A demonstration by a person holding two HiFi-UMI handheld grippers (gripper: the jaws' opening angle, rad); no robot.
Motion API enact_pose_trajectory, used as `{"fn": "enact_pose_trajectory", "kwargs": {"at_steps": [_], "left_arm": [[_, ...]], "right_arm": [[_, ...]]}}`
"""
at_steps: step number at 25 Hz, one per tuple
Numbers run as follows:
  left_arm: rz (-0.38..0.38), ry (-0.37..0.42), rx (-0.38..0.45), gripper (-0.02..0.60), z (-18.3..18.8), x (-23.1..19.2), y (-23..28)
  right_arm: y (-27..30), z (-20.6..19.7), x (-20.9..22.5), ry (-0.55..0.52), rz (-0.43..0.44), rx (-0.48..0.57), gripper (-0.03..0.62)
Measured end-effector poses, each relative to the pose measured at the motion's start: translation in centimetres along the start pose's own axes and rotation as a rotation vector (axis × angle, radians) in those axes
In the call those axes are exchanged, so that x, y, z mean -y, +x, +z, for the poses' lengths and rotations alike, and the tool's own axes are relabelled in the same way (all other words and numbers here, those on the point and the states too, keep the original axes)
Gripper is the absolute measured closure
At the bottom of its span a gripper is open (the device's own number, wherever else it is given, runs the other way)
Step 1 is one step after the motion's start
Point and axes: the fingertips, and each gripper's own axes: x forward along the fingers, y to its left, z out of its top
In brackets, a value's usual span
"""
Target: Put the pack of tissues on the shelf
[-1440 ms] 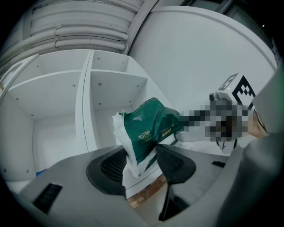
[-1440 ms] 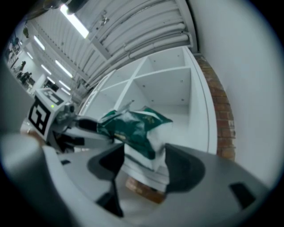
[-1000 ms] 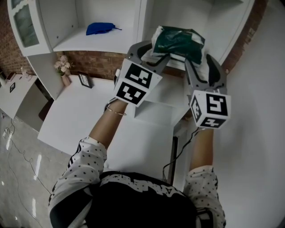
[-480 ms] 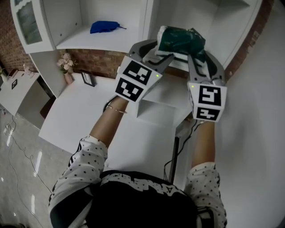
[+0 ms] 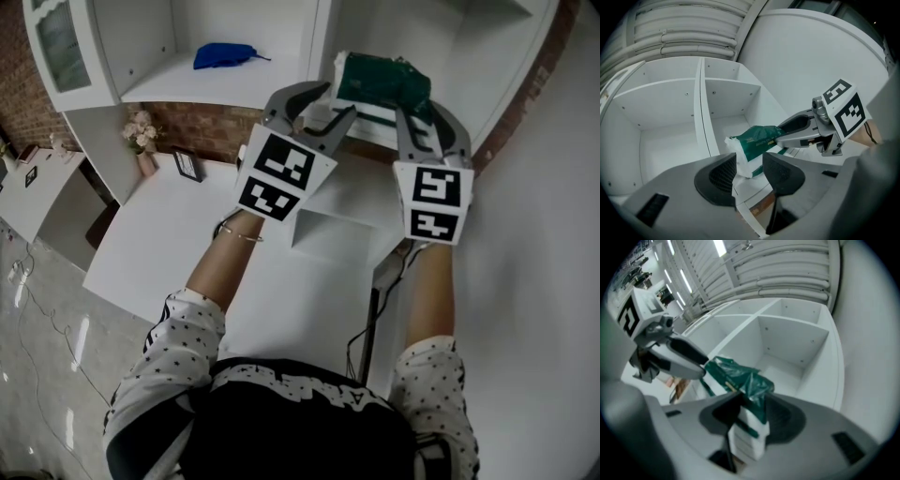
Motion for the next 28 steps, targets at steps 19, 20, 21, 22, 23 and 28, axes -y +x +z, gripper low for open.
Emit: {"fn": "enact_pose_trajectory", "kwargs": {"at_steps": [19, 20, 21, 22, 23, 28], "left_arm": [[0.052, 0.049, -0.027, 0.520, -0.9, -1.3, -0.3], [0.053, 0.047, -0.024, 0.521, -0.8, -1.4, -0.4], [0.053, 0.044, -0.021, 0.522, -0.8, -1.5, -0.5], [0.053, 0.041, -0.018, 0.523, -0.8, -1.6, -0.6], [0.053, 0.039, -0.017, 0.525, -0.9, -1.6, -0.7], [0.032, 0.031, -0.012, 0.541, -0.7, -1.4, -1.2]], "right_arm": [[2.5, -0.3, -0.6, -0.029, -0.018, -0.056, 0.425], [2.6, -0.3, -0.6, -0.030, -0.019, -0.060, 0.425], [2.7, -0.3, -0.7, -0.032, -0.020, -0.063, 0.425], [2.8, -0.3, -0.7, -0.032, -0.022, -0.065, 0.425], [2.8, -0.3, -0.7, -0.033, -0.024, -0.068, 0.425], [2.7, -0.4, -0.7, -0.032, -0.040, -0.069, 0.425]]}}
